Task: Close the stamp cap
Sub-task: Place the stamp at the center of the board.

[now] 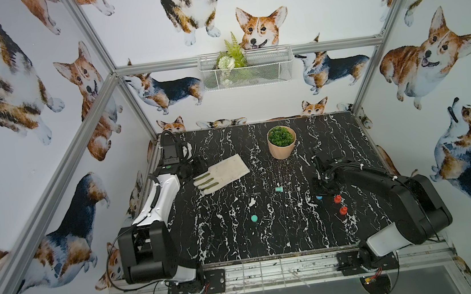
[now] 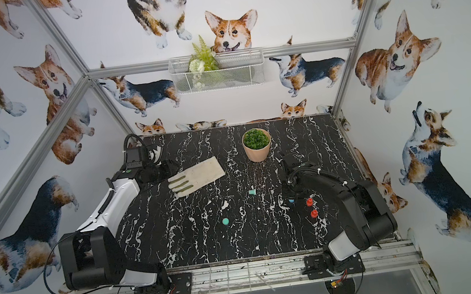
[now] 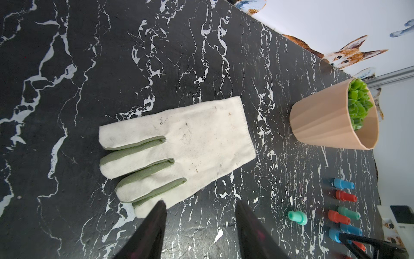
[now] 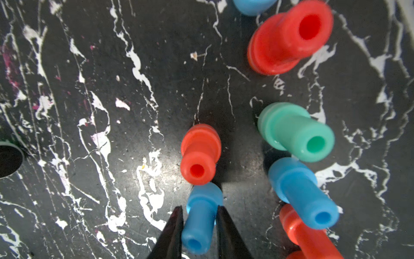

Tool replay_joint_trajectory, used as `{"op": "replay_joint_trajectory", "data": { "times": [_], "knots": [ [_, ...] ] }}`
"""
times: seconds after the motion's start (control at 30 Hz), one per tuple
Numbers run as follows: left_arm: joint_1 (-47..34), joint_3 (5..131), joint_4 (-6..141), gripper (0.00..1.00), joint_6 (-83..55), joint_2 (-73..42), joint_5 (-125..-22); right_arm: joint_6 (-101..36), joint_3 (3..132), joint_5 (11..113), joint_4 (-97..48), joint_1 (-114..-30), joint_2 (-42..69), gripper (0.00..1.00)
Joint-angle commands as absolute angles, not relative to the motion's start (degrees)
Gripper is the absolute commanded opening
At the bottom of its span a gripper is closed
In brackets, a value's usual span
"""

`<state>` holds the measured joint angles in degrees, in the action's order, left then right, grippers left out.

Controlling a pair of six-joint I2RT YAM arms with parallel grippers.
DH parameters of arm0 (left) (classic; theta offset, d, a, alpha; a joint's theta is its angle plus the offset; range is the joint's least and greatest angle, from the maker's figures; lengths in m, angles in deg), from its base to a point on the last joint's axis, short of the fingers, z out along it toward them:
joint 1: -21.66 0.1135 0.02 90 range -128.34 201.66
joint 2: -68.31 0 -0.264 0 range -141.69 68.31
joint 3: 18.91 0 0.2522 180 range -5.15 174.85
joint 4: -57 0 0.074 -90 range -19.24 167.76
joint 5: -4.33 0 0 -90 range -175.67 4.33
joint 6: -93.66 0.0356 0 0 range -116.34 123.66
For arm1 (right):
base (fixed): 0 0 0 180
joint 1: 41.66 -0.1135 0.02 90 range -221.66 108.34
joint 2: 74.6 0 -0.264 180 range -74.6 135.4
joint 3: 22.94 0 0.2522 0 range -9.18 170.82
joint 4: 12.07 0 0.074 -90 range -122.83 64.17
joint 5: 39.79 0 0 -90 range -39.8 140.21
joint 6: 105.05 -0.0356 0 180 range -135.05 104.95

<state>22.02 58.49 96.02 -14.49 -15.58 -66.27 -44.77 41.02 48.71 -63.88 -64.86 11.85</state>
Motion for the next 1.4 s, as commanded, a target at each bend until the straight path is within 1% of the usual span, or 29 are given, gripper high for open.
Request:
{"op": "replay_joint_trajectory", "data": {
  "times": [0.0, 0.13, 0.2, 0.33, 0.43, 0.57, 0.8, 0.93, 1.1, 1.27, 1.37],
  "knots": [
    [22.10, 58.81, 95.24, 0.53, -14.18, -15.36, -66.24, -44.67, 40.75, 48.42, -63.98, -64.86, 11.88, 0.18],
    [22.10, 58.83, 95.24, 0.53, -14.19, -15.40, -66.24, -44.58, 40.83, 48.35, -64.20, -64.86, 11.83, 0.08],
    [22.15, 58.82, 95.22, 0.53, -14.18, -15.44, -66.24, -44.50, 40.96, 48.19, -64.45, -64.86, 11.88, 0.09],
    [22.10, 58.83, 95.22, 0.53, -14.18, -15.45, -66.24, -44.41, 41.44, 47.62, -65.17, -64.86, 11.63, 0.25],
    [22.12, 58.86, 95.20, 0.53, -14.18, -15.53, -66.24, -44.32, 41.71, 47.40, -65.52, -64.86, 11.36, 0.30],
    [22.11, 58.78, 95.20, 0.53, -14.18, -15.44, -66.24, -44.23, 41.80, 47.36, -65.65, -64.81, 11.26, 0.30],
    [22.11, 58.83, 95.20, 0.53, -14.18, -15.45, -66.24, -44.07, 42.14, 46.47, -66.42, -64.83, 11.26, 0.17],
    [22.12, 58.92, 95.19, 0.53, -14.23, -15.53, -66.20, -43.94, 42.46, 45.74, -66.96, -64.86, 11.51, 0.15],
    [22.19, 58.89, 95.26, 0.53, -14.26, -15.61, -66.21, -43.62, 42.83, 45.39, -67.14, -64.86, 12.73, 0.18],
    [22.20, 58.91, 95.20, 0.53, -14.27, -15.59, -66.09, -43.44, 42.94, 45.70, -67.28, -64.86, 14.06, 0.23],
    [22.18, 58.84, 95.20, 0.53, -14.27, -15.71, -66.07, -43.44, 42.86, 46.25, -67.15, -64.86, 14.47, 0.29]
  ]
}}
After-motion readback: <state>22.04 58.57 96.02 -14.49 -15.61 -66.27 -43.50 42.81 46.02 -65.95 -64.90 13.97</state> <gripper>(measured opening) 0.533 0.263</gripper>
